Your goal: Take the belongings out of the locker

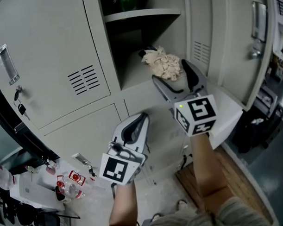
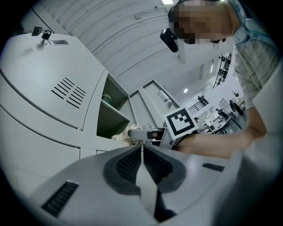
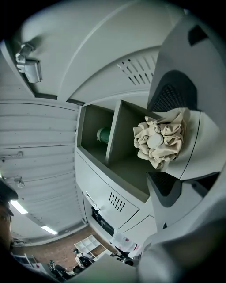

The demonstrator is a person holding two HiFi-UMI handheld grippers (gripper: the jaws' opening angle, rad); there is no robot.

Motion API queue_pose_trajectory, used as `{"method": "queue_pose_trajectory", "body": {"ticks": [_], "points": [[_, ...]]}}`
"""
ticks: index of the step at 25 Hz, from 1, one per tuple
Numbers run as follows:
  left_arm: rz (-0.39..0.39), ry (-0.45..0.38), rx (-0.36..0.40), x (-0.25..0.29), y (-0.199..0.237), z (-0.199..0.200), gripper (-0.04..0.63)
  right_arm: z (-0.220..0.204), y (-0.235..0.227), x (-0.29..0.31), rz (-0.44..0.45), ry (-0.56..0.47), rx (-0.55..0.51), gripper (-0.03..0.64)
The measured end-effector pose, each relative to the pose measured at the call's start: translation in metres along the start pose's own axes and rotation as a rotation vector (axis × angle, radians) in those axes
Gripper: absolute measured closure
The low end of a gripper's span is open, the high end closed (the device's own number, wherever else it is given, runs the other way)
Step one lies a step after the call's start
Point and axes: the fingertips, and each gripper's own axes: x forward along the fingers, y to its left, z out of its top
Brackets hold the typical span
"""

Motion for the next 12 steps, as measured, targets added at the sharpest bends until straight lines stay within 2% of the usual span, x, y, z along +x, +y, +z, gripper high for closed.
{"method": "queue_pose_trajectory", "body": {"ticks": [4,12], "points": [[-0.001,0.002,0.000,0.002,0.002,-0.002,0.592,-0.005,-0.001,0.011,-0.008,0.022,0.011,0.222],[-0.001,0.005,-0.010,0.004,0.002,-0.009,0.592,-0.009,-0.001,0.030,-0.023,0.060,0.104,0.222]]}}
